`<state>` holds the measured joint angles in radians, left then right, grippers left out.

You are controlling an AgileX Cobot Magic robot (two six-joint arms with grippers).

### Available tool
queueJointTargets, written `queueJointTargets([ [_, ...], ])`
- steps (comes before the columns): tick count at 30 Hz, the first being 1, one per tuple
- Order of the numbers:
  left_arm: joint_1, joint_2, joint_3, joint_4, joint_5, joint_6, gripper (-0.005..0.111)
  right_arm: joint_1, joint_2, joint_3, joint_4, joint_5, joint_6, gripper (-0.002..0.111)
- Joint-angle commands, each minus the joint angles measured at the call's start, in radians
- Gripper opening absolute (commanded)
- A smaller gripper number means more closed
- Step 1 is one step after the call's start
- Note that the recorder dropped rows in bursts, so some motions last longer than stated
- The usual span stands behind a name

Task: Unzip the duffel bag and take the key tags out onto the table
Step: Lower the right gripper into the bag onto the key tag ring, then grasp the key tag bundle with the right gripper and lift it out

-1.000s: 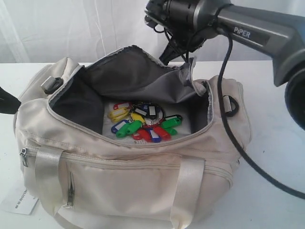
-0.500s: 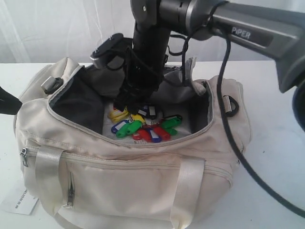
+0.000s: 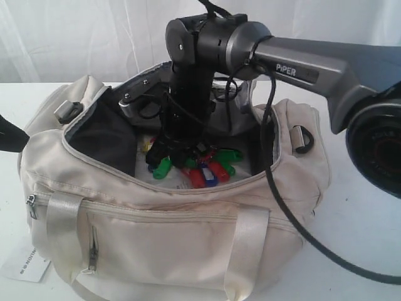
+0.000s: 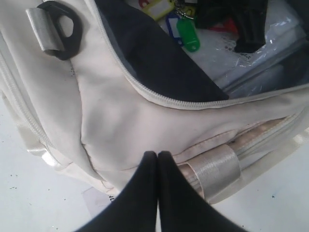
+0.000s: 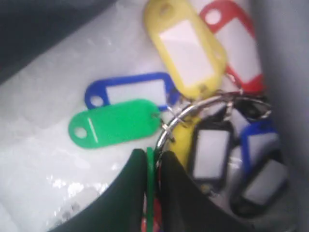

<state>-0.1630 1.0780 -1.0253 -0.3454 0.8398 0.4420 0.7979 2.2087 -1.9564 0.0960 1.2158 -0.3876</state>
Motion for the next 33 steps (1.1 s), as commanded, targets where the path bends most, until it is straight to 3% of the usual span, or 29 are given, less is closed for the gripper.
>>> queueJointTargets([
  [1,0.000,-0.008,0.005,-0.020,0.020,0.003,0.000,-0.002,-0.117,0.004,-0.036,0.005,-0.011,0.000],
  [17,0.000,-0.008,0.005,-0.020,0.020,0.003,0.000,-0.002,-0.390,0.004,-0.096,0.005,-0.008,0.000],
  [25,0.000,-0.008,0.005,-0.020,0.020,0.003,0.000,-0.002,-0.521,0.004,-0.281,0.005,0.143,0.000],
  [33,0.000,-0.008,0.005,-0.020,0.023,0.003,0.000,-0.002,-0.683,0.064,-0.343,0.005,0.211,0.000],
])
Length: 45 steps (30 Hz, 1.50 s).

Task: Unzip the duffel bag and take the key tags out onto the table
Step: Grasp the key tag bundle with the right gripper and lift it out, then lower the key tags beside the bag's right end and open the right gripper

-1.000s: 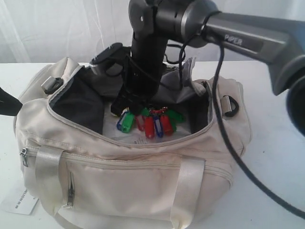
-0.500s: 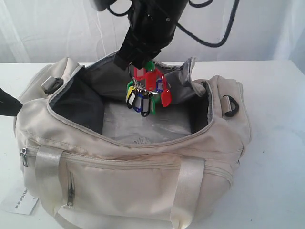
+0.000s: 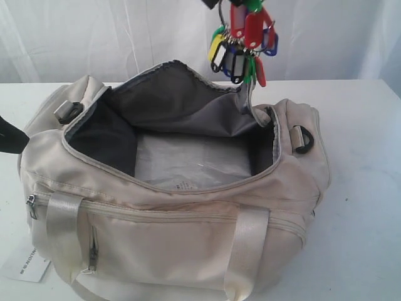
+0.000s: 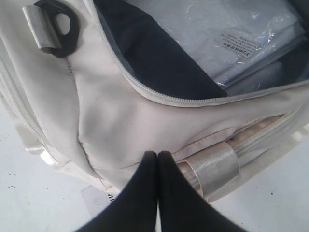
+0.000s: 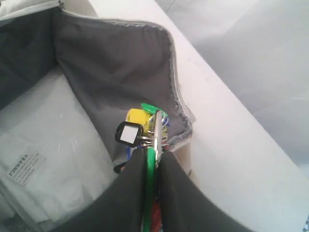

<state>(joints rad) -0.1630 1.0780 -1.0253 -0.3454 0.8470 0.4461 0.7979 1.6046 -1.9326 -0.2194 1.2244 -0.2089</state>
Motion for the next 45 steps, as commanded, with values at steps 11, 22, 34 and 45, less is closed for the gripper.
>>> queueJointTargets([
  [11,0.000,-0.008,0.005,-0.020,0.010,-0.001,0.000,-0.002,-0.317,0.337,-0.169,-0.003,0.200,0.000],
  [22,0.000,-0.008,0.005,-0.020,0.005,-0.001,0.000,-0.002,-0.428,0.678,-0.368,-0.003,0.451,0.000],
  [34,0.000,-0.008,0.005,-0.020,-0.004,-0.001,0.000,-0.002,-0.426,1.045,-0.516,-0.101,0.730,0.000],
  [45,0.000,-0.008,0.005,-0.029,-0.002,-0.001,0.000,-0.002,-0.418,1.210,-0.539,-0.339,0.916,0.000],
])
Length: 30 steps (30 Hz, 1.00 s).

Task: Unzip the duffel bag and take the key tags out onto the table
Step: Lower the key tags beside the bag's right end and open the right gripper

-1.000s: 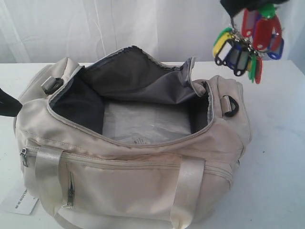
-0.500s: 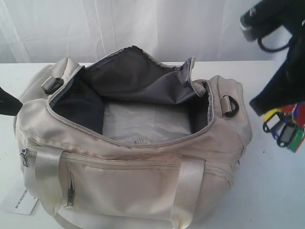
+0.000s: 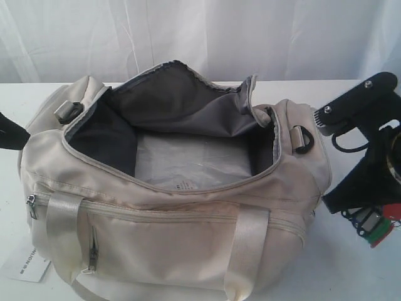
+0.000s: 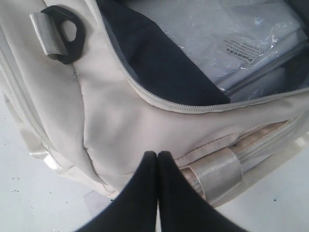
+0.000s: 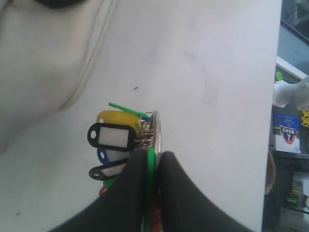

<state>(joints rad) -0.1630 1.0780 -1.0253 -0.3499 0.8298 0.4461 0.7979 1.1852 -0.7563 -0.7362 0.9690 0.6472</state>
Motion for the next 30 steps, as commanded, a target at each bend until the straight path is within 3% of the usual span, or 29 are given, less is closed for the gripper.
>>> queueJointTargets([
  [1,0.000,-0.008,0.005,-0.024,0.015,-0.001,0.000,-0.002,0.010,0.040,-0.022,-0.108,0.071,0.000],
  [13,0.000,-0.008,0.005,-0.031,0.023,-0.001,0.000,-0.009,0.300,0.055,-0.076,-0.280,0.127,0.000],
  [20,0.000,-0.008,0.005,-0.044,0.024,-0.001,0.000,-0.031,0.417,0.044,-0.068,-0.479,0.168,0.000],
  [24,0.000,-0.008,0.005,-0.046,0.024,0.001,0.000,-0.031,0.434,0.009,-0.061,-0.607,0.168,0.000],
  [30,0.000,-0.008,0.005,-0.046,0.024,0.003,0.000,-0.031,0.472,-0.106,-0.054,-0.620,0.168,0.000],
])
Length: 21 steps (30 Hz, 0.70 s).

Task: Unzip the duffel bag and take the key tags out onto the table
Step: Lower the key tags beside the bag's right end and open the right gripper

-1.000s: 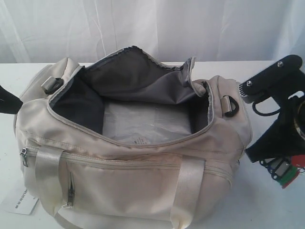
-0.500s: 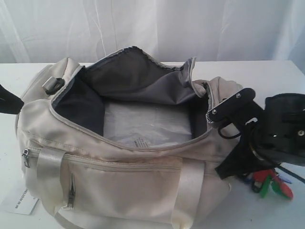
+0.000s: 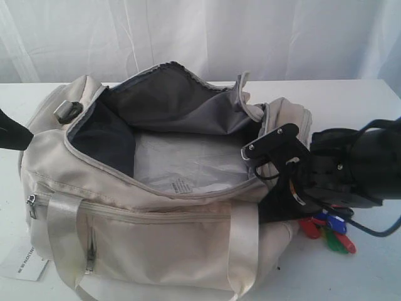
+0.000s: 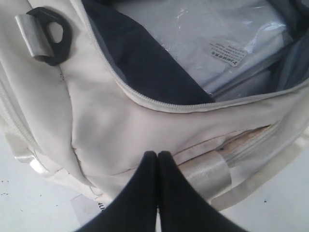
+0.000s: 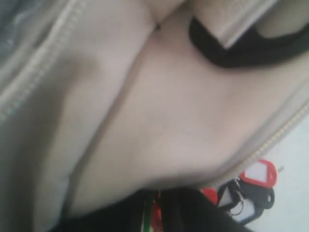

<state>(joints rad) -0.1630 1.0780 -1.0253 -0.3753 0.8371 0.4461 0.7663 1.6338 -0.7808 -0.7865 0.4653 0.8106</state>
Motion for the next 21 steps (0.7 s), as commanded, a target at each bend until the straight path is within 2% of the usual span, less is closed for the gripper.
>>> queueJointTargets([
  [1,0.000,-0.008,0.005,-0.021,0.017,0.006,0.000,0.000,0.032,-0.096,0.000,-0.108,0.005,0.000],
  [6,0.000,-0.008,0.005,-0.021,0.021,0.005,0.000,0.000,0.042,-0.131,0.019,-0.046,0.003,0.000],
  [12,0.000,-0.008,0.005,-0.021,0.023,0.005,0.000,0.000,0.042,-0.138,0.142,0.078,-0.040,0.002],
  [14,0.000,-0.008,0.005,-0.021,0.023,0.005,0.000,0.000,0.036,-0.138,0.209,0.093,-0.104,0.009],
  [15,0.000,-0.008,0.005,-0.021,0.023,0.005,0.000,0.000,0.019,-0.138,0.299,0.088,-0.191,0.021],
  [18,0.000,-0.008,0.005,-0.023,0.023,0.005,0.000,0.000,-0.022,-0.138,0.403,0.089,-0.307,0.043],
  [21,0.000,-0.008,0.005,-0.029,0.023,0.005,0.000,0.000,-0.080,-0.138,0.429,0.124,-0.341,0.060],
])
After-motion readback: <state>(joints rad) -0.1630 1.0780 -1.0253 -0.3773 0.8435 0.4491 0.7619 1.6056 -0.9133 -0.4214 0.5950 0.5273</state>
